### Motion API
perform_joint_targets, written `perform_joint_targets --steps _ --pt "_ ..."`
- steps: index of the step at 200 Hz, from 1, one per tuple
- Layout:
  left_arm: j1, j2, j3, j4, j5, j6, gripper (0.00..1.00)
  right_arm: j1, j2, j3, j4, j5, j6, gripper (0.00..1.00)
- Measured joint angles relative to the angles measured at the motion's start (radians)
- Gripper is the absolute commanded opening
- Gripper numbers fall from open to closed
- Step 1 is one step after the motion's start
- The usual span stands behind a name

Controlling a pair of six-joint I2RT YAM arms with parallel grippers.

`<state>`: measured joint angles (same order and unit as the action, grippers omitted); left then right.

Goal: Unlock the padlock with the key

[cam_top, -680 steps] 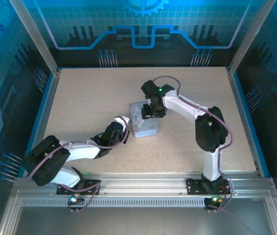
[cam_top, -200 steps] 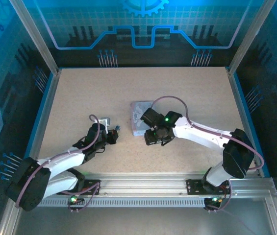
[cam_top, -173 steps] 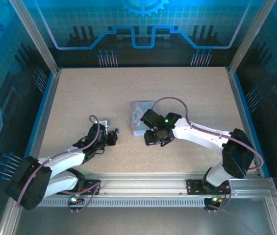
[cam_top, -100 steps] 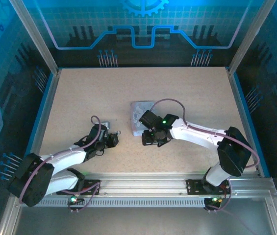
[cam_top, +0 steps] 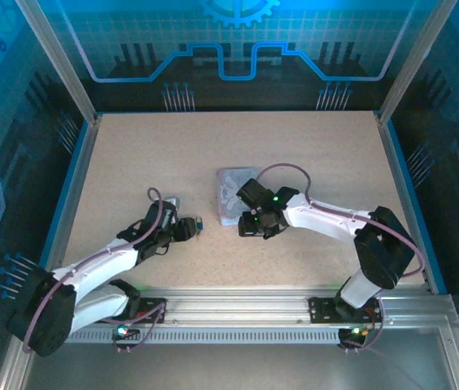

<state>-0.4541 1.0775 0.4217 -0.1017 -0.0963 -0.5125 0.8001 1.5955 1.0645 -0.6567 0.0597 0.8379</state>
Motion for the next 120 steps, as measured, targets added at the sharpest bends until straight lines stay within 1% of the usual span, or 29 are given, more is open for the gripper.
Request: perform_joint_targets --steps 20,36,39,43,66,68,75,77,98,120 --pt "0.007 -0.017 0.058 -0.056 -0.018 0.045 0.8 -0.056 -0.035 -0.024 -0.011 0.006 -0.013 0.56" --pt "0.029 -0.028 0.106 -0.09 -0.029 0.095 0.91 -0.121 -0.095 -0.03 -0.027 0.027 -0.034 0.61" --pt "0.034 -0.028 0.116 -0.095 -0.03 0.095 0.95 -0.129 -0.106 -0.03 -0.031 0.031 -0.04 0.62" --pt "0.043 -0.028 0.13 -0.102 -0.031 0.116 0.98 -0.15 -0.13 -0.031 -0.035 0.041 -0.046 0.63" --pt "0.109 -0.016 0.2 -0.122 -0.026 0.174 0.99 -0.256 -0.267 -0.031 -0.057 0.098 -0.099 0.78" --pt "0.116 -0.013 0.206 -0.122 -0.026 0.179 0.99 -0.267 -0.282 -0.031 -0.058 0.106 -0.097 0.8" --pt "0.143 0.002 0.228 -0.123 -0.019 0.196 0.99 -0.297 -0.32 -0.031 -0.06 0.128 -0.11 0.98" --pt "0.152 0.008 0.235 -0.123 -0.017 0.201 0.99 -0.308 -0.334 -0.032 -0.061 0.135 -0.115 1.0" --pt "0.237 0.069 0.291 -0.117 0.017 0.238 0.99 -0.389 -0.444 -0.051 -0.053 0.21 -0.167 1.0" --pt "0.289 0.125 0.308 -0.078 0.025 0.262 0.99 -0.453 -0.509 -0.101 -0.026 0.28 -0.226 1.0"
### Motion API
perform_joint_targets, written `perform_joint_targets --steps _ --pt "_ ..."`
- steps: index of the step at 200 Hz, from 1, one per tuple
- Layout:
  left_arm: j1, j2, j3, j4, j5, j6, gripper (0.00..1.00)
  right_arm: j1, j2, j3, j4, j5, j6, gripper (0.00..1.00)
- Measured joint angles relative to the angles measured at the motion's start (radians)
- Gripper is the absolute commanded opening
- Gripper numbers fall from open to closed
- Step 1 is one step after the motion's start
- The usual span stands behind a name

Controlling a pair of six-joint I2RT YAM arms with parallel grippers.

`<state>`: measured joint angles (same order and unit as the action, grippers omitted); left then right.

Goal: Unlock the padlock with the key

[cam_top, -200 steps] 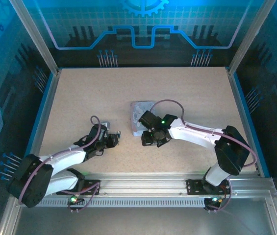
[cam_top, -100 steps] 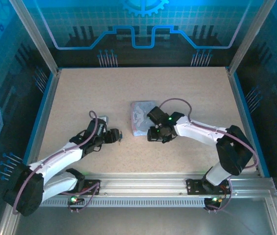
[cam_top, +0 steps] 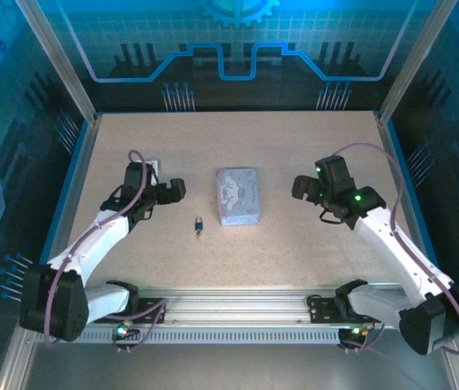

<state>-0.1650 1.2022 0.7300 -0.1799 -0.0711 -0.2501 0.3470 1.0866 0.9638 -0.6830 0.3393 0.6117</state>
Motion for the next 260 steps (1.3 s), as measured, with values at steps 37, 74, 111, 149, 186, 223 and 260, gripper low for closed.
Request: perform_joint_targets --steps 37,74,111,149,186,223,260 --pt "0.021 0.05 -0.014 0.124 -0.021 0.072 0.99 -0.078 -0.01 -0.103 0.076 0.106 -0.098 1.0" --pt "0.047 0.114 -0.025 0.204 -0.017 0.127 0.98 -0.135 -0.008 -0.148 0.14 0.124 -0.143 1.0" --pt "0.051 0.164 -0.019 0.171 0.076 0.164 0.93 -0.146 -0.001 -0.194 0.232 0.083 -0.142 1.0" --pt "0.051 0.136 -0.084 0.291 0.09 0.206 0.99 -0.146 0.017 -0.267 0.323 0.05 -0.186 1.0" --pt "0.051 0.114 -0.268 0.534 0.037 0.259 0.99 -0.146 0.001 -0.387 0.514 0.046 -0.323 1.0" --pt "0.051 0.183 -0.325 0.755 -0.023 0.299 0.99 -0.156 0.002 -0.509 0.785 0.044 -0.433 1.0" --pt "0.085 0.293 -0.36 1.0 -0.065 0.3 0.99 -0.242 0.1 -0.588 1.081 -0.015 -0.468 1.0"
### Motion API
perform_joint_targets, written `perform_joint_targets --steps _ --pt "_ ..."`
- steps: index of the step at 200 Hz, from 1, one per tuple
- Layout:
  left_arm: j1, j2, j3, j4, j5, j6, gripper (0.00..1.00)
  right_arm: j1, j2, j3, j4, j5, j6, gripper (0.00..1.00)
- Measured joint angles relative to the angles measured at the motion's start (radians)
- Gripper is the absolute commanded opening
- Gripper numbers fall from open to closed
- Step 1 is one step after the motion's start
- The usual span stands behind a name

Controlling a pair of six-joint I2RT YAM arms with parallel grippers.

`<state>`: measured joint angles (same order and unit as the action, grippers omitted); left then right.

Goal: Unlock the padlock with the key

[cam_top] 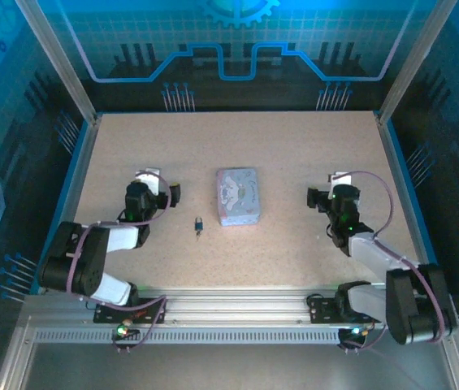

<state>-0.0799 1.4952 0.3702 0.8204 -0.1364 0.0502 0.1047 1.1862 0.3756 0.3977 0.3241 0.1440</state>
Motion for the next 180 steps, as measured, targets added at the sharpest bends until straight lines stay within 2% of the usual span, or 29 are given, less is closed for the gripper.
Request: perform_joint_targets --steps 42,72,91,180 --pt "0.062 0.058 -0.005 0.05 -0.007 -0.034 0.99 -0.088 0.152 -0.009 0.209 -0.083 -0.014 1.0" --pt "0.063 0.058 -0.005 0.06 -0.005 -0.05 0.99 -0.084 0.237 0.042 0.219 -0.124 -0.04 1.0" --pt "0.063 0.058 -0.005 0.062 -0.005 -0.051 0.99 -0.064 0.29 0.057 0.283 -0.172 -0.082 1.0" --pt "0.063 0.058 -0.005 0.069 -0.005 -0.051 0.99 -0.05 0.313 0.056 0.329 -0.213 -0.127 1.0"
